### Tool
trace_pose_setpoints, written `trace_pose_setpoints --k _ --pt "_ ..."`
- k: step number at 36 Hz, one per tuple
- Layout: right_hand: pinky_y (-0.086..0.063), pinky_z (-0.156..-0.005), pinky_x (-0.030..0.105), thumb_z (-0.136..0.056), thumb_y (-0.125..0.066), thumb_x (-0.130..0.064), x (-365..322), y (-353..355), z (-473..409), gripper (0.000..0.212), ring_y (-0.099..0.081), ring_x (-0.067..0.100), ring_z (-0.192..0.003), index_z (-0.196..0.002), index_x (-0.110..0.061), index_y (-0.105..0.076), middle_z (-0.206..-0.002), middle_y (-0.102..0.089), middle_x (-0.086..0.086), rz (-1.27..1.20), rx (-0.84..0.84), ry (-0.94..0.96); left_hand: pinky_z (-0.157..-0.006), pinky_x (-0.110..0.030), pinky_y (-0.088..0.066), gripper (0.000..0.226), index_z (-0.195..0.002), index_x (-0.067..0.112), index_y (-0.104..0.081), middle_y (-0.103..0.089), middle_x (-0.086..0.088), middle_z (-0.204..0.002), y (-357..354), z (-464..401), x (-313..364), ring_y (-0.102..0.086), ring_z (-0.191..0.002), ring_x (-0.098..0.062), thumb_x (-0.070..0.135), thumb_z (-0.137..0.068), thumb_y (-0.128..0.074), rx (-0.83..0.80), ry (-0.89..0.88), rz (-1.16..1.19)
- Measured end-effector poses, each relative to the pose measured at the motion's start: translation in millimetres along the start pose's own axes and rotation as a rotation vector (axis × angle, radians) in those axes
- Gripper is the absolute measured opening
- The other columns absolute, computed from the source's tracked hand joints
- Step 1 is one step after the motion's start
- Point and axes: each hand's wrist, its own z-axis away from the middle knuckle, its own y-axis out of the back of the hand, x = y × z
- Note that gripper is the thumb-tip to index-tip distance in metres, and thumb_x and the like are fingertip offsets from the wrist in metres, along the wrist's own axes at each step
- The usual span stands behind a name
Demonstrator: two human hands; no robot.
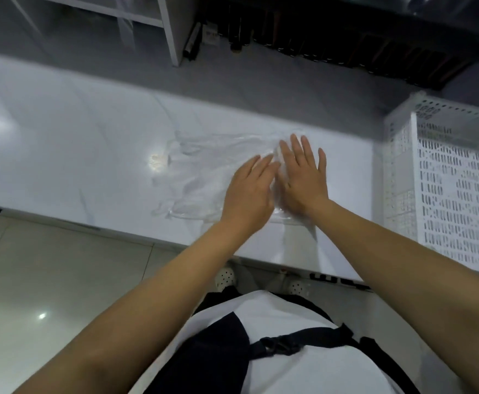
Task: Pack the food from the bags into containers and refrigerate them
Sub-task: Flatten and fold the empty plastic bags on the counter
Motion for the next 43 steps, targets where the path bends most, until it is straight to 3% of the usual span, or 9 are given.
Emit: trace_pose_setpoints --k 5,10,24,29,33,37,40,43 --pt "0.008 -0.121 0.056 -0.099 -0.005 -0.059 3.4 -9.7 0.8 0.066 0.016 0.019 -0.153 -0.159 -0.034 0.006 -0.168 0.012 -0.002 -0.022 -0.043 -0.034 -0.125 -0.05 0.003 0.059 -0.162 0.029 -0.011 -0.002 -0.004 -0.171 -22.7 -47.5 -32.6 0.004 -0.157 -0.03 0.04 -0.107 -0.028 -0.164 0.195 -0.321" --pt "0.008 -0.121 0.056 -0.096 -0.007 -0.07 6.7 -11.8 1.0 0.073 0.013 0.019 -0.154 -0.158 -0.034 0.006 -0.169 0.008 -0.003 -0.051 -0.055 -0.02 -0.125 -0.053 0.005 0.072 -0.162 0.032 -0.004 0.003 -0.003 -0.171 -23.0 -52.9 -74.2 0.007 -0.157 -0.028 0.067 -0.1 -0.013 -0.185 0.285 -0.417" --pt "0.011 -0.121 0.055 -0.092 -0.003 -0.077 5.7 -9.4 4.4 0.082 0.018 0.021 -0.153 -0.159 -0.031 0.008 -0.168 0.014 0.0 -0.09 -0.065 -0.107 -0.125 -0.05 0.007 0.079 -0.162 0.029 -0.003 0.005 -0.012 -0.17 6.9 -32.4 -111.7 0.009 -0.156 -0.032 0.072 -0.097 -0.014 -0.116 0.424 -0.402" --pt "0.012 -0.12 0.056 -0.092 -0.003 -0.076 9.8 -7.5 5.2 0.079 0.021 0.021 -0.152 -0.158 -0.034 0.01 -0.167 0.017 -0.002 -0.097 -0.096 -0.071 -0.124 -0.053 0.009 0.08 -0.162 0.028 0.0 0.009 -0.017 -0.169 15.4 -34.7 -106.0 0.013 -0.155 -0.033 0.072 -0.097 -0.016 -0.179 0.451 -0.374" --pt "0.009 -0.12 0.058 -0.094 -0.007 -0.075 14.9 0.5 13.9 0.073 0.021 0.023 -0.152 -0.156 -0.042 0.014 -0.167 0.019 -0.003 -0.115 -0.07 -0.14 -0.123 -0.057 0.001 0.067 -0.16 0.035 -0.016 -0.012 -0.01 -0.169 45.2 -43.9 -103.2 -0.004 -0.156 -0.036 0.064 -0.101 -0.03 -0.162 0.437 -0.278" --pt "0.009 -0.118 0.057 -0.095 -0.009 -0.072 6.5 19.5 35.0 0.071 0.018 0.022 -0.153 -0.157 -0.042 0.009 -0.167 0.016 -0.003 -0.161 0.02 -0.179 -0.118 -0.051 -0.022 0.05 -0.146 0.027 -0.051 -0.048 -0.004 -0.154 82.7 -64.4 -93.0 -0.038 -0.143 -0.033 0.041 -0.098 -0.054 -0.039 0.318 -0.217" --pt "0.006 -0.119 0.057 -0.095 -0.016 -0.07 -12.9 30.5 56.9 0.071 0.012 0.019 -0.154 -0.158 -0.04 -0.003 -0.169 0.008 -0.004 -0.234 -0.01 -0.109 -0.11 -0.045 -0.041 0.046 -0.14 0.024 -0.057 -0.056 -0.003 -0.146 90.2 -86.5 -78.0 -0.053 -0.13 -0.029 0.034 -0.095 -0.062 -0.18 0.26 -0.065" --pt "0.003 -0.119 0.059 -0.086 -0.011 -0.076 -36.0 32.3 75.4 0.078 0.007 0.019 -0.154 -0.157 -0.043 -0.006 -0.169 0.002 -0.005 -0.278 -0.144 -0.056 -0.108 -0.044 -0.043 0.06 -0.146 0.028 -0.05 -0.052 -0.006 -0.149 74.9 -107.7 -63.1 -0.052 -0.13 -0.03 0.04 -0.09 -0.07 -0.38 0.187 -0.122"
